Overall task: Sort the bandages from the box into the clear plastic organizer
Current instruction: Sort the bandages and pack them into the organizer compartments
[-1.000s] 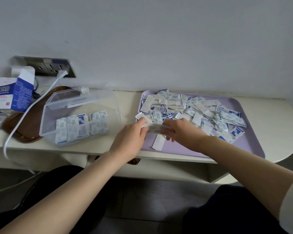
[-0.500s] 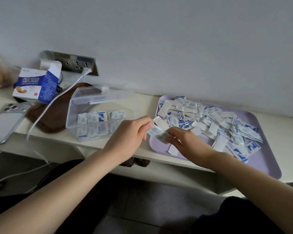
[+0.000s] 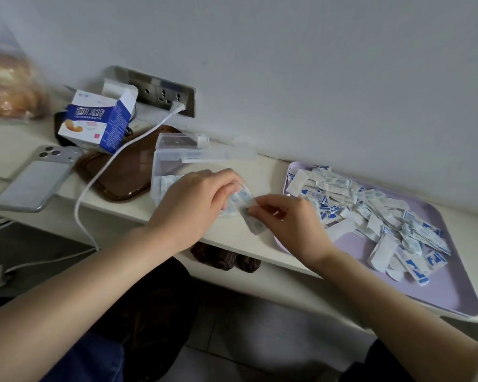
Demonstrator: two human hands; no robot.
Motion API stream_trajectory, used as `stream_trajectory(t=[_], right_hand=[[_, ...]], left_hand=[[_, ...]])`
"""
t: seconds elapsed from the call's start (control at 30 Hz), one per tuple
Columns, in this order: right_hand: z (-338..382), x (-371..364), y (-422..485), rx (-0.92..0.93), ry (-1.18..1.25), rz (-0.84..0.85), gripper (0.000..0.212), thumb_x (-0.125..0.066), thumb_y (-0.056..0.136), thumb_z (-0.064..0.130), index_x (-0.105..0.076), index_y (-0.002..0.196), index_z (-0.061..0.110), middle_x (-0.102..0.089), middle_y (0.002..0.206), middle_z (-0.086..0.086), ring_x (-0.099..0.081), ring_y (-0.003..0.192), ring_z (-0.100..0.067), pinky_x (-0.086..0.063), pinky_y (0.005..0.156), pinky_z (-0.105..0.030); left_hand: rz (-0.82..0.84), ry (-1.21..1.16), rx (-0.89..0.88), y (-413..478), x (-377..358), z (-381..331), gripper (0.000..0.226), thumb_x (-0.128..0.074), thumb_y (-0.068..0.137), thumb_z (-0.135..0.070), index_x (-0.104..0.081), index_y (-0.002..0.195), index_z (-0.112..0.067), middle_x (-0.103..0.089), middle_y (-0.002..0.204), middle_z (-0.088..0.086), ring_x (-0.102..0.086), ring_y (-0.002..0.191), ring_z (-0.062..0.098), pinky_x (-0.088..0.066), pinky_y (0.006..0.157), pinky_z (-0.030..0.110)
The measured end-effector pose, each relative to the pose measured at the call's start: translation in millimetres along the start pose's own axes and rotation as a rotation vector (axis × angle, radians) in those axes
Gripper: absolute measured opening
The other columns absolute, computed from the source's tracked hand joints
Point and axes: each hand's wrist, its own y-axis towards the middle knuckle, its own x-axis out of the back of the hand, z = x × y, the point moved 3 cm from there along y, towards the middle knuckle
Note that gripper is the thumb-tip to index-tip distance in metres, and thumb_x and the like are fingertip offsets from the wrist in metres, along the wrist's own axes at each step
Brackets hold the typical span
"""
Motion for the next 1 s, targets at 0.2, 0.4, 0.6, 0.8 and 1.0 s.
stream_trajectory(t=[0.2,0.4,0.6,0.8,1.0], right_hand=[[35.3,-12.5,51.7,0.019,-0.050,-0.016,0.024,-0.063,0.086,0.018,-0.068,0.068,0.003,-0.050,0.048,0.006,-0.035,0.050,-0.008,-0.030,0.049,-0.014],[32.3,-41.4,97.4,-0.166,-0.136,0.098,0.020,-0.060,0.085,0.015,-0.071,0.075,0.001,-0.064,0.063,-0.013,-0.054,0.054,-0.014,-0.040,0.052,-0.020],[26.7,-72.1,117.2,-0.348,-0.161,0.246,0.022,-0.060,0.083,0.013,-0.067,0.063,0.012,-0.069,0.066,-0.008,-0.056,0.040,0.001,-0.044,0.052,-0.006],[34.8,-109.4,128.6,-0.472,-0.172,0.407,0.025,-0.069,0.079,0.013,-0.069,0.099,-0.003,-0.071,0.085,-0.014,-0.066,0.068,-0.018,-0.058,0.077,-0.028],[42.5,-130.7,129.5,-0.419,-0.335,0.504,0.030,-0.065,0.083,0.022,-0.047,0.064,0.006,-0.045,0.061,-0.006,-0.039,0.052,-0.015,-0.033,0.048,-0.020]], left_hand=[[-0.181,0.146,0.067,3.9,40.8,44.8,0.026,-0.051,0.092,-0.010,-0.062,0.115,-0.013,-0.069,0.081,-0.004,-0.064,0.079,0.024,-0.048,0.083,0.049],[0.165,0.466,0.451,-3.8,46.3,80.8,0.041,-0.043,0.096,-0.028,-0.039,0.137,-0.024,-0.045,0.132,0.005,-0.040,0.121,0.027,-0.031,0.096,0.044],[0.318,0.479,0.554,-15.7,35.0,87.6,0.047,-0.031,0.100,-0.034,-0.025,0.144,-0.020,-0.037,0.142,0.004,-0.032,0.128,0.027,-0.027,0.102,0.045],[0.353,0.437,0.585,-19.3,38.3,87.1,0.046,-0.026,0.101,-0.032,-0.020,0.146,-0.023,-0.038,0.139,0.006,-0.032,0.127,0.028,-0.027,0.101,0.044],[0.344,0.392,0.587,-20.8,36.7,88.6,0.047,-0.031,0.101,-0.026,-0.017,0.146,-0.022,-0.038,0.139,0.008,-0.033,0.126,0.029,-0.029,0.101,0.041]])
